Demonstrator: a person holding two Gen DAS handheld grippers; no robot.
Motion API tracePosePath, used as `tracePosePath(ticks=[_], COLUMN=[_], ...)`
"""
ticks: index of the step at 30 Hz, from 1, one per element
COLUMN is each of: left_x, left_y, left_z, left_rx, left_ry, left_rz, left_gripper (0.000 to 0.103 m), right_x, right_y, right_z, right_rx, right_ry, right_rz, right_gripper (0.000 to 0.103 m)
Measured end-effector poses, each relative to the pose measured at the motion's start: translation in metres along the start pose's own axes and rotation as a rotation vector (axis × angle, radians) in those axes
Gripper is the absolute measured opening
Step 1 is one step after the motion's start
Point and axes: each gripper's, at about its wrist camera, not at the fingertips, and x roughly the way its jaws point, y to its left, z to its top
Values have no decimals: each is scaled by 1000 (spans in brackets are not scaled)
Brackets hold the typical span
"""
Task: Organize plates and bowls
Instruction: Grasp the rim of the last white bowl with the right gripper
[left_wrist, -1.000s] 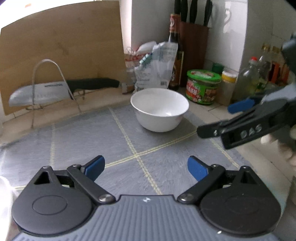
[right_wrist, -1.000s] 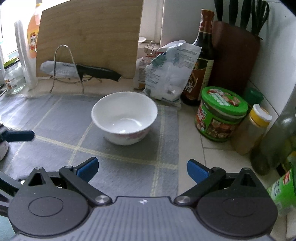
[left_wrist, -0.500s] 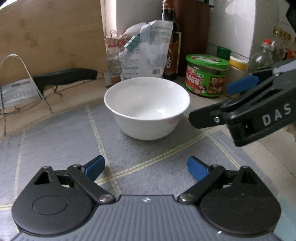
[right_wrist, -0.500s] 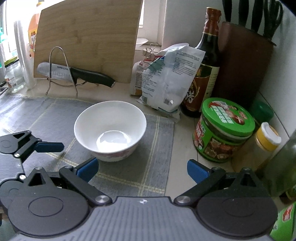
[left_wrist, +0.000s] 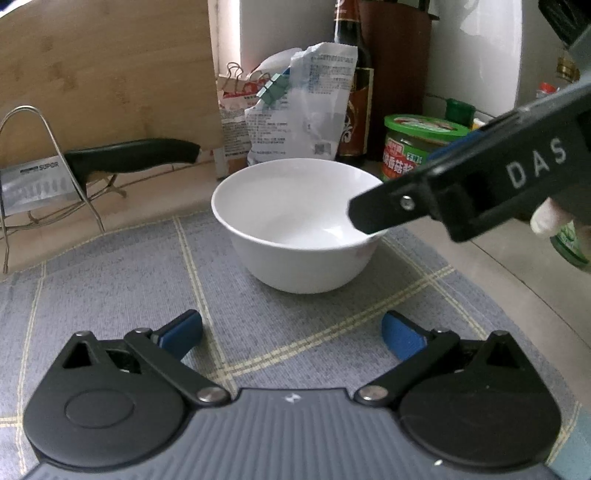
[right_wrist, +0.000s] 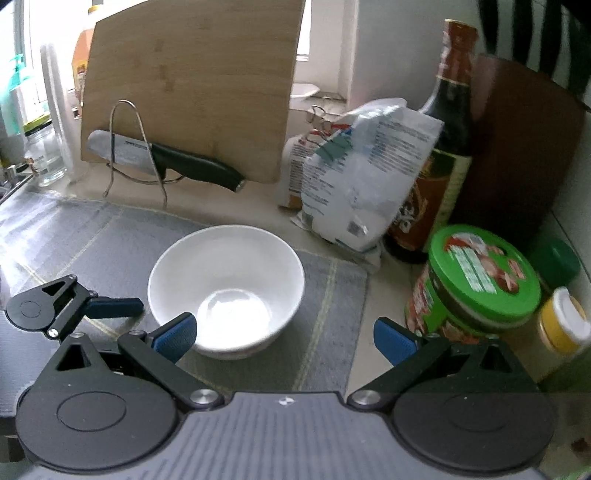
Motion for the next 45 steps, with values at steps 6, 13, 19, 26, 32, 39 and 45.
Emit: tracePosePath(ticks=[6,13,19,26,32,39,45], left_x=[7,8,8,5,5,3,2], left_y=[1,5,2,-1,-1,-1,-2], left_z=[7,16,18,19,20,21,22], left_rx=[-22,-30,1,23,23,24,25], left_ry=[2,-31,-53,-66,-64,-59,-65], left_rz=[25,13,14,-21,-26,-19,-14], left_gripper=[102,102,99,83,82,82,82], right_x=[15,25,30,43,48,53,59], right_y=[3,5,3,-3,-5,-6,-6], right_z=[9,17,22,27,30,34,39], right_rx=[-26,-55,-69,-56,-50,-52,-60], right_ry=[5,4,3,36,49,55,60], right_rz=[43,76,99,146,177,198,209], right_gripper=[103,103,103,83,75,74,67])
